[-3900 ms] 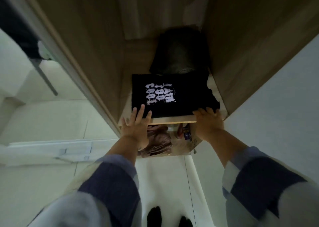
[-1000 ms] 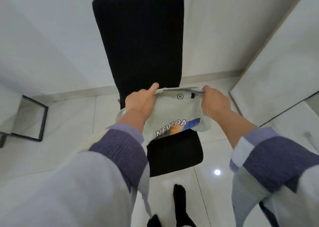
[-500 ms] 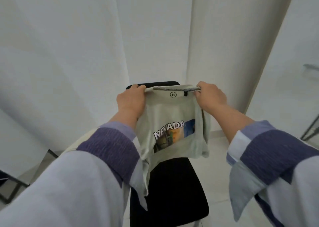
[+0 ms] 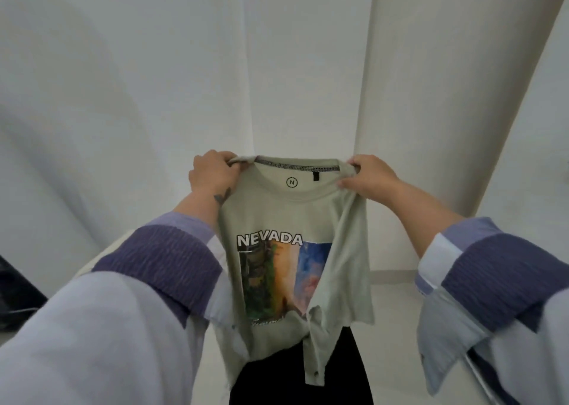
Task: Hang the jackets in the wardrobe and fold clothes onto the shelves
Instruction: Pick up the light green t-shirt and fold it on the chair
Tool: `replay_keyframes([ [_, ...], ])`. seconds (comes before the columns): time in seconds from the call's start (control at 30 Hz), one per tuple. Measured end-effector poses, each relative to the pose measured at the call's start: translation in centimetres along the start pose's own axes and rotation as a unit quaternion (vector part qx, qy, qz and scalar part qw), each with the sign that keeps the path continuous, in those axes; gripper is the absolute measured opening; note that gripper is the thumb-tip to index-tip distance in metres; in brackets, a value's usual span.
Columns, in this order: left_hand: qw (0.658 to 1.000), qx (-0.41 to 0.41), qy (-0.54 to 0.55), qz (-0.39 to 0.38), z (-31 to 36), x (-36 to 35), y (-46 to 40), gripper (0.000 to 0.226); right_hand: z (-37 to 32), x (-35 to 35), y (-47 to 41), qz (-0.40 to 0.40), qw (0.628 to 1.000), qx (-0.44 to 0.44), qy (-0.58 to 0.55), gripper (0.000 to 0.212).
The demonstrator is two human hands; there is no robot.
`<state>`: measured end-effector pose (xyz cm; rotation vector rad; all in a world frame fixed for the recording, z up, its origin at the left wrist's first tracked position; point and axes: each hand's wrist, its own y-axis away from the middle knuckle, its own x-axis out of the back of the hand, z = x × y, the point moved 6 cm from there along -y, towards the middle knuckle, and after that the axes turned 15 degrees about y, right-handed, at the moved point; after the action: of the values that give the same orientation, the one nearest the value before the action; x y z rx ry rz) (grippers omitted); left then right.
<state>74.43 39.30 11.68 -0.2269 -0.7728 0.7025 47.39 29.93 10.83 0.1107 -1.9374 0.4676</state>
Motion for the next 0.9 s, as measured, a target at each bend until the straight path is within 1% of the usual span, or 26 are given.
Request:
replay_keyframes([
  [0.1, 0.999, -0.016, -0.036, 0.003, 0.0, 0.7, -0.1, 0.024, -0.5, 0.3, -0.2, -0.015, 1.0, 0.025, -0.003, 0.023],
  [0.17, 0.998, -0.036, -0.054, -0.006, 0.3, 0.6, 0.2, 0.033, -0.4, 0.5, -0.4, -0.005, 0.999, 0.021, 0.025, 0.025],
  [0.23, 0.997, -0.052, -0.057, 0.01, 0.7, 1.0, 0.4, 0.036, -0.4, 1.0, -0.7, 0.014, 0.999, 0.006, 0.041, 0.021],
  [0.33, 0.995, -0.056, -0.065, 0.058, 1.5, 2.3, 0.4, 0.04, -0.3, 2.7, -1.2, 0.077, 0.995, -0.034, 0.044, 0.008],
  [0.37, 0.993, -0.055, -0.076, 0.069, 1.8, 2.7, 0.4, 0.039, -0.4, 3.3, -1.3, 0.1, 0.993, -0.042, 0.044, 0.007],
  [0.47, 0.986, -0.061, -0.1, 0.12, 3.5, 3.9, 0.2, 0.039, -0.9, 5.5, -1.6, 0.167, 0.984, -0.056, 0.034, 0.009],
  [0.53, 0.975, -0.079, -0.12, 0.17, 5.1, 5.4, -0.1, 0.041, -1.6, 7.6, -2.3, 0.214, 0.974, -0.065, 0.026, 0.015],
  [0.57, 0.971, -0.083, -0.129, 0.183, 5.9, 6.0, -0.5, 0.042, -2.1, 8.6, -2.7, 0.233, 0.97, -0.066, 0.021, 0.02],
  [0.67, 0.976, -0.063, -0.093, 0.185, 7.8, 7.6, -1.8, 0.042, -3.6, 10.9, -3.8, 0.263, 0.963, -0.052, 0.015, 0.03],
  [0.77, 0.98, -0.034, -0.078, 0.179, 8.8, 8.1, -2.6, 0.035, -4.2, 11.9, -3.9, 0.277, 0.959, -0.06, 0.028, 0.032],
  [0.83, 0.986, -0.006, -0.031, 0.165, 8.5, 8.0, -2.8, 0.033, -4.3, 12.0, -3.6, 0.286, 0.954, -0.074, 0.045, 0.031],
  [0.9, 0.988, 0.013, 0.046, 0.145, 8.2, 7.7, -3.0, 0.033, -4.1, 11.8, -3.5, 0.294, 0.951, -0.087, 0.039, 0.028],
])
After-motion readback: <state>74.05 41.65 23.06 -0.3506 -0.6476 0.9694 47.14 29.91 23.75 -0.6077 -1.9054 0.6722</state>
